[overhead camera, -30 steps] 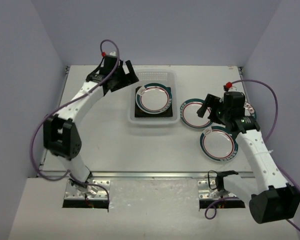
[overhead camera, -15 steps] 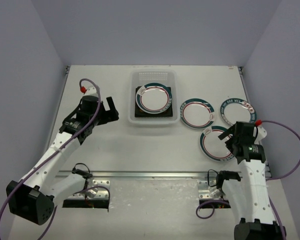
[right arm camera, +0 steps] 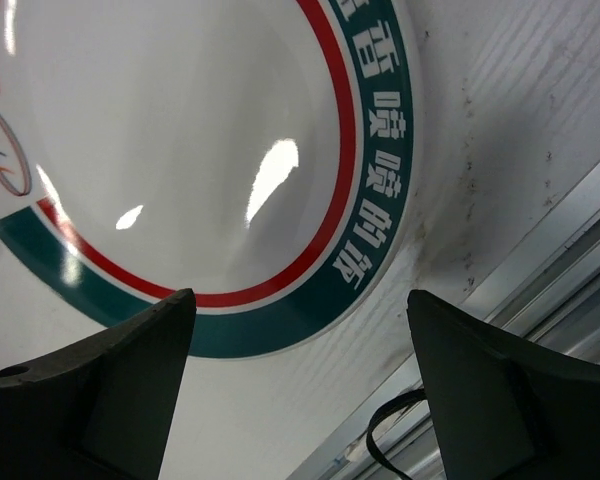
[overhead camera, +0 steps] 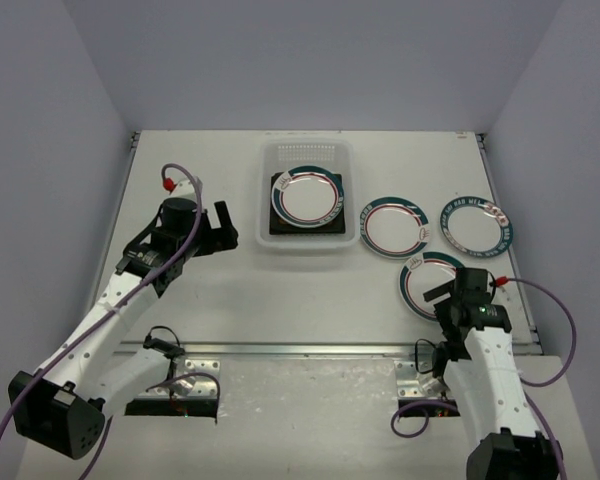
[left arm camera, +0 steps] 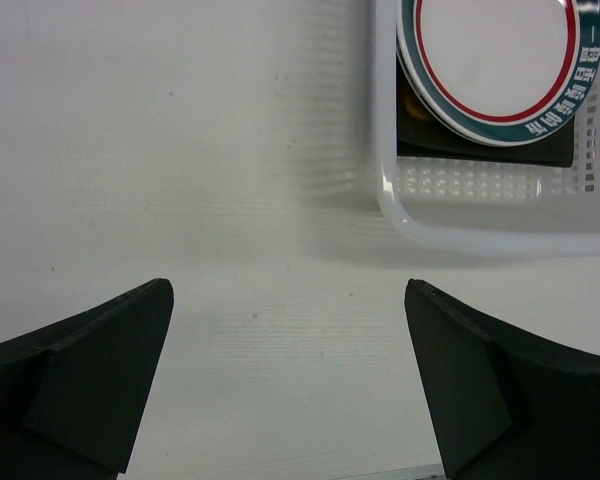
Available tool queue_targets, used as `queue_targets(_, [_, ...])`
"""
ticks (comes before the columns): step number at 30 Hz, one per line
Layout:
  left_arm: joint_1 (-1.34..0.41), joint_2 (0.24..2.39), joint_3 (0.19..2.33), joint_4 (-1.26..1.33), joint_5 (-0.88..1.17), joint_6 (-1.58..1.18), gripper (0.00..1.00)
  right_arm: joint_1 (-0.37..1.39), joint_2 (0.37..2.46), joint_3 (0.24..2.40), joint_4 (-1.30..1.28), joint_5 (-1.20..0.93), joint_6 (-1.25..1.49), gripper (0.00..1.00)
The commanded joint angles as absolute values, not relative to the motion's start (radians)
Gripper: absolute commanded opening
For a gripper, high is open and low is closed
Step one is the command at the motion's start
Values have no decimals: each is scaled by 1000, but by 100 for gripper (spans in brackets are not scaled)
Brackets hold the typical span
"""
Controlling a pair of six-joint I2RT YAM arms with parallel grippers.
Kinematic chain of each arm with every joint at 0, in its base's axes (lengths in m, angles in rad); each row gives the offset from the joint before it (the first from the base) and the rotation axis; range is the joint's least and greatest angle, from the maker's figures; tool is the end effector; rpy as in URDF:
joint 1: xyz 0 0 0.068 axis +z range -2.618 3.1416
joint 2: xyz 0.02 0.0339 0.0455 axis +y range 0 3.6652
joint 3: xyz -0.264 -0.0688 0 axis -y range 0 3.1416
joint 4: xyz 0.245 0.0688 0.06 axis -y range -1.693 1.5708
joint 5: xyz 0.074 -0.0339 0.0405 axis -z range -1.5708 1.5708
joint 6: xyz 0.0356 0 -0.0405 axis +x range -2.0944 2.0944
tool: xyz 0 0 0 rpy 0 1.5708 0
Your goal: Place the plates into the plastic bin on the countertop
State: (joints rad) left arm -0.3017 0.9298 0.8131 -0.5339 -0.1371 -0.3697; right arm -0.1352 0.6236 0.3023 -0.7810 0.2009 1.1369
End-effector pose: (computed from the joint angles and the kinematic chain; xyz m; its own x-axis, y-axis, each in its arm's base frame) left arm 0.1918 -0.0546 0.2900 -0.6081 -0.1856 -0.7719 -0.0313 0.9771 -0.2103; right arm 0.1043 -0.0214 0.1501 -0.1708 0.9205 -0.3514 0.8952 0.2940 0.3348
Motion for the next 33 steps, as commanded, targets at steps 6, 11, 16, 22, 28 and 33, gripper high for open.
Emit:
queue_targets(6, [-313,920,830,-486,-94,-351,100,-138,682,230,-655,230,1283,84])
queue_targets(11, [-313,920,830,-487,-86,-348,100,-138,723,172,-565,219,1313,73])
queue_targets(16, [-313,925,833,-487,-89,-347,100,-138,692,125,-528,223,1340,50])
queue_targets(22, [-312,923,834,-486,-86,-347,100,-138,608,73,-502,224,1344,31])
queue_targets(28, [-314,919,833,-486,-85,-345,100,-138,670,71,-457,184,1346,8])
queue_targets(33, [-314,919,834,-486,-83,-345,100,-138,614,76,-467,157,1375,0])
